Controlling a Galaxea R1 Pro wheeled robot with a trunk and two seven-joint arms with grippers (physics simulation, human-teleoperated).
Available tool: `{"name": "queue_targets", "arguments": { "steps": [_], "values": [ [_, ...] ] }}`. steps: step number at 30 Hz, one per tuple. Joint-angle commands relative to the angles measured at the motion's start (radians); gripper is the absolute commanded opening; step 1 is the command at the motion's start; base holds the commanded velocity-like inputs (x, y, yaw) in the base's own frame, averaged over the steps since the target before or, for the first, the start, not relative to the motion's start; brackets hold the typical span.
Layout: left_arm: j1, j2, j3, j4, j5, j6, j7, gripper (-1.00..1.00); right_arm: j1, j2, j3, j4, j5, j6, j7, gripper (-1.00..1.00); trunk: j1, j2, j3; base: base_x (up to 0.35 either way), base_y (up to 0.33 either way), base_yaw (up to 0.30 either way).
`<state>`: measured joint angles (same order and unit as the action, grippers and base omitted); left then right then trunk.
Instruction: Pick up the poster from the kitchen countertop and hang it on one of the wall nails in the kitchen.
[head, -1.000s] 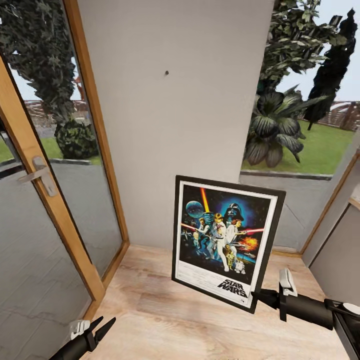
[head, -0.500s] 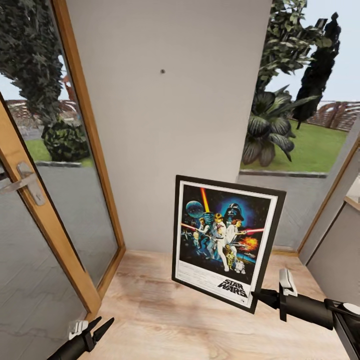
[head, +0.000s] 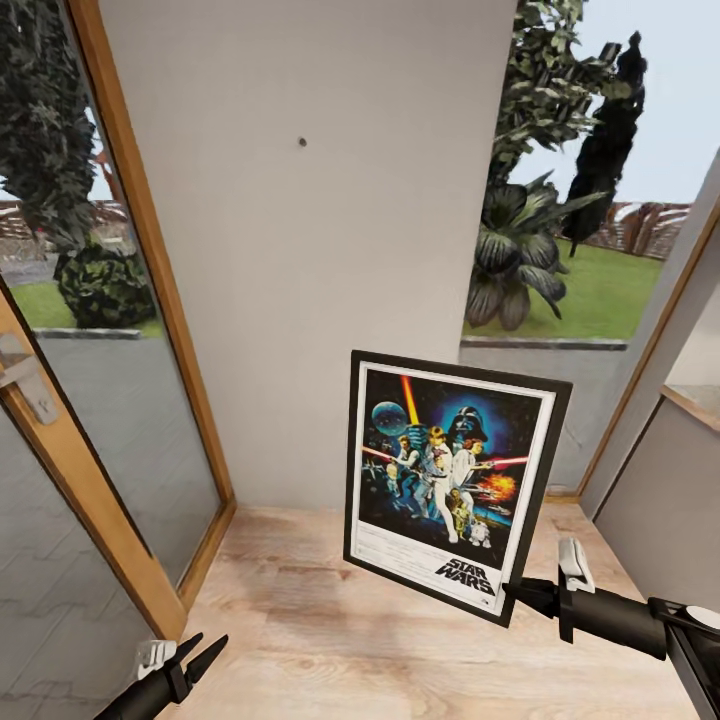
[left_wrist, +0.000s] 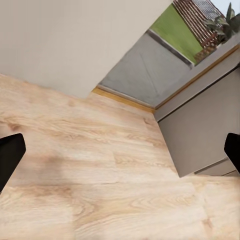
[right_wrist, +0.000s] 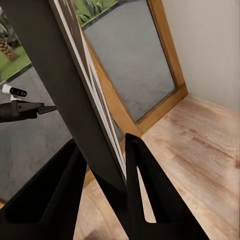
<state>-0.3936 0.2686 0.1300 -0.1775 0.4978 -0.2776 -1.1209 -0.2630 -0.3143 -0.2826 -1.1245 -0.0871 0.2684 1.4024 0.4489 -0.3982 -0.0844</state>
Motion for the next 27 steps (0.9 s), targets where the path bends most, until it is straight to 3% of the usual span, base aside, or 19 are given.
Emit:
{"name": "queue_targets", "arguments": {
  "steps": [1,27],
  "values": [
    [-0.001,0.0,0.005,0.001,-0.004,-0.005,-0.004,1.0,-0.001,0.0,-0.001,0.0,-0.003,0.012,0.004,-1.0,0.001,-0.002,-0.002,0.256,0.0,-0.004],
    [-0.001,0.0,0.005,0.001,-0.004,-0.005,-0.003,1.0,-0.001,0.001,-0.001,0.0,-0.003,0.01,0.005,-1.0,0.001,-0.002,-0.002,0.326,0.0,0.0]
  ]
}}
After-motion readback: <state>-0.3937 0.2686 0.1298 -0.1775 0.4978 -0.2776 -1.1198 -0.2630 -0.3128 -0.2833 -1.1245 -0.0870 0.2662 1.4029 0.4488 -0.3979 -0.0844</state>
